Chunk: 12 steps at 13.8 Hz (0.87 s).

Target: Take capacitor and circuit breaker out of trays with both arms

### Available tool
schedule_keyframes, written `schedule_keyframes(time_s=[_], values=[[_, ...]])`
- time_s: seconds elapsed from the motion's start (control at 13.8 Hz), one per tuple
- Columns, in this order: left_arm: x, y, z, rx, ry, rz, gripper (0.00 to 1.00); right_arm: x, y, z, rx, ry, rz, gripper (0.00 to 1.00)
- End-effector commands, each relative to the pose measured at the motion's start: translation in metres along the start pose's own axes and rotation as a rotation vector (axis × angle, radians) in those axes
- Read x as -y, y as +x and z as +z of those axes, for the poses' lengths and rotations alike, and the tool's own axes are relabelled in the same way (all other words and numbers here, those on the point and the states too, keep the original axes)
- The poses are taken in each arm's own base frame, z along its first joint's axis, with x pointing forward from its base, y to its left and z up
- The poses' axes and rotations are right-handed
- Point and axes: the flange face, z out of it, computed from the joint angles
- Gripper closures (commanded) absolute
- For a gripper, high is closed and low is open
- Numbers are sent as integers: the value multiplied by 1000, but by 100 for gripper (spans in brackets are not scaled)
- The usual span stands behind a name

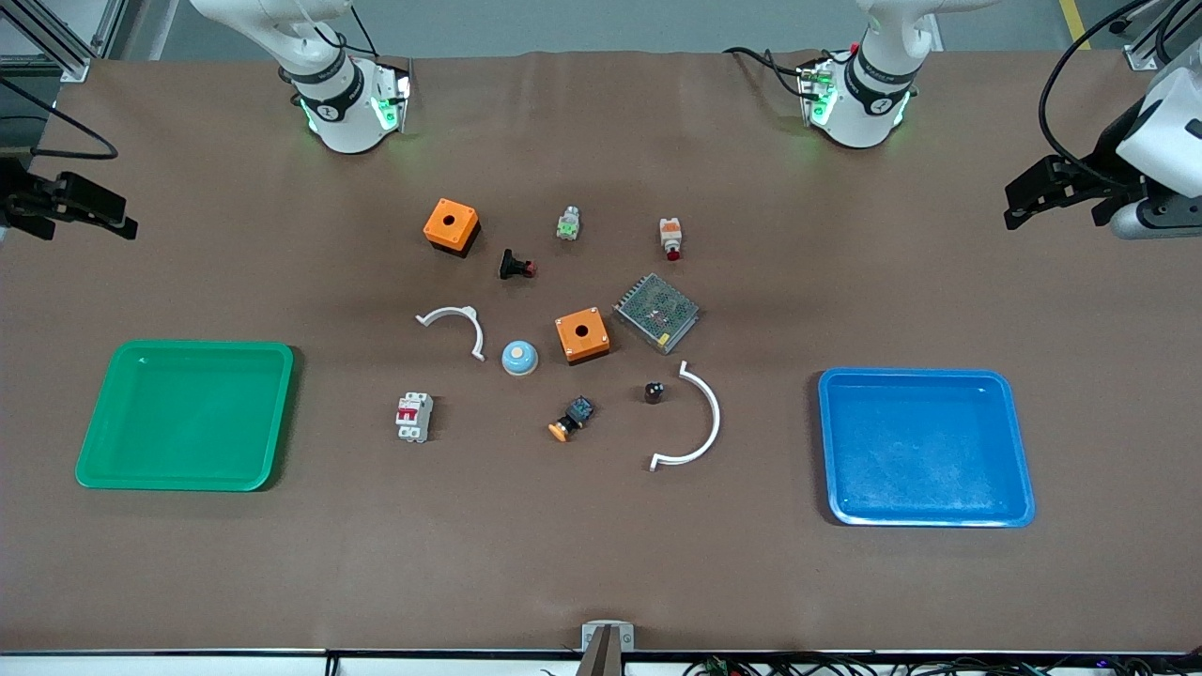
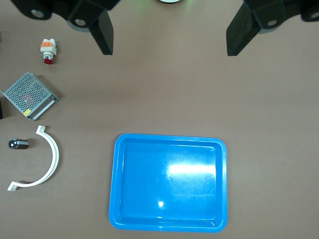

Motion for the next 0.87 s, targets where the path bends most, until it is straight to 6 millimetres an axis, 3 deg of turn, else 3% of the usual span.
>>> schedule_keyframes(time_s=[0.0,0.29,0.44,0.8], values=[[3,-6,-2,1,-16,13,0,2,-22,-4,-8,-13,13,0],[-1,-7,-5,-1,-13,22,0,6,-30,1,-8,-12,10,0],[0,-6,-9,-7,-13,25,0,18,-31,0,-10,-18,41,0],[-6,0,-13,-19,-9,28,0,17,-29,-5,-47,-6,49,0]])
